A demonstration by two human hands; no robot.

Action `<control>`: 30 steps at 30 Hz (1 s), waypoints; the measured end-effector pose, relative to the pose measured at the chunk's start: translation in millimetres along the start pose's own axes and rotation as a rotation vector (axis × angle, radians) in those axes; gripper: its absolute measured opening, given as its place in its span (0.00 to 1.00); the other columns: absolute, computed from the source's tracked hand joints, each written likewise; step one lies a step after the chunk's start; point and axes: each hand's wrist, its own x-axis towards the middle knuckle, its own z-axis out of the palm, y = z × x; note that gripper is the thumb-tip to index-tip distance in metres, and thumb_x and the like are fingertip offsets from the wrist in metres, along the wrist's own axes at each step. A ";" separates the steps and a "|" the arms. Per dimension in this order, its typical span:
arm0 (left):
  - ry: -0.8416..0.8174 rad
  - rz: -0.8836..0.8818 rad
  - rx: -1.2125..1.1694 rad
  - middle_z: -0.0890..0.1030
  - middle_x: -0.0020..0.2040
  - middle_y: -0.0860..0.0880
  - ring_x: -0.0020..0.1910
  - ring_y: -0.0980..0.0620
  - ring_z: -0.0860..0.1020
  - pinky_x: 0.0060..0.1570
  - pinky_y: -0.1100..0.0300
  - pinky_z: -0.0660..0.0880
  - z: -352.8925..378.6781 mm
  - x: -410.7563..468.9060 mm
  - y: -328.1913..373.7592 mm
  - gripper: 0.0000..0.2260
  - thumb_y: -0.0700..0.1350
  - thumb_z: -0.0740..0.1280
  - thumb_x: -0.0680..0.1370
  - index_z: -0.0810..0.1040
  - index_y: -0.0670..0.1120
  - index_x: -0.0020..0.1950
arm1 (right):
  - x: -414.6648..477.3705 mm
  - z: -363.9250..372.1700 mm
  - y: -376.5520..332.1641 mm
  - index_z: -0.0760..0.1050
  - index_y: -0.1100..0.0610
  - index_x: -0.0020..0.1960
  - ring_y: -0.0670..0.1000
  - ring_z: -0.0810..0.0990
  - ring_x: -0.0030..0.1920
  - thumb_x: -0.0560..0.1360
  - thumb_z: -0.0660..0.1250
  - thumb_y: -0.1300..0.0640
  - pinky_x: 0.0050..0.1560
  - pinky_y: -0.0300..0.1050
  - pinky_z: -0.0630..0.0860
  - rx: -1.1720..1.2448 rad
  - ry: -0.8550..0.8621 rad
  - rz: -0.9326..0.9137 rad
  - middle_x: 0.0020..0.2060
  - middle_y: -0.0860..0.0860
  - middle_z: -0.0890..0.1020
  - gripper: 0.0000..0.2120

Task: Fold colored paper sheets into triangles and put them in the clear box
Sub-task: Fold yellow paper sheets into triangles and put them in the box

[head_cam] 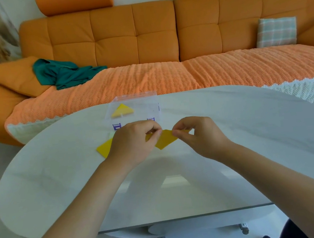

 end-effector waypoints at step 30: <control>-0.156 -0.164 0.066 0.82 0.35 0.55 0.38 0.52 0.80 0.42 0.51 0.78 -32.6 3.2 -54.8 0.05 0.44 0.70 0.74 0.81 0.51 0.38 | 4.5 -20.1 13.5 0.85 0.50 0.48 0.48 0.80 0.39 0.77 0.72 0.54 0.47 0.53 0.79 -0.042 0.190 0.053 0.38 0.42 0.84 0.04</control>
